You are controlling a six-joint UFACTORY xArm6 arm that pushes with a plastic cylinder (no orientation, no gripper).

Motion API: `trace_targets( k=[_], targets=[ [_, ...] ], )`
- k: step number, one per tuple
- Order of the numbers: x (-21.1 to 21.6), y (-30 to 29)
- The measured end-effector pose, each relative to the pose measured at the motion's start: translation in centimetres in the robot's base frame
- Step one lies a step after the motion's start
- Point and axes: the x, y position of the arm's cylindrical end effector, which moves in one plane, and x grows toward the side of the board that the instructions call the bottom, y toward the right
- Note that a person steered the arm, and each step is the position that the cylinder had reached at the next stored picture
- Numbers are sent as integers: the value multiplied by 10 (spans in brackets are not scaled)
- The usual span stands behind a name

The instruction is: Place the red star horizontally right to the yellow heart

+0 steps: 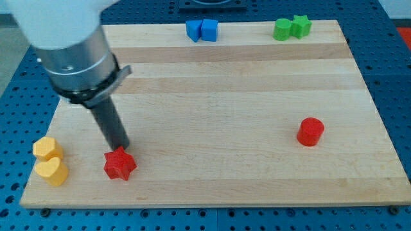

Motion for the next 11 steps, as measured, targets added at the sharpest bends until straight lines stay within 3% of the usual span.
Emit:
trace_targets(
  k=[1,3,8,9,11],
  targets=[
    [-1,1],
    [12,89],
    [30,9],
    [29,61],
    [29,249]
  ],
)
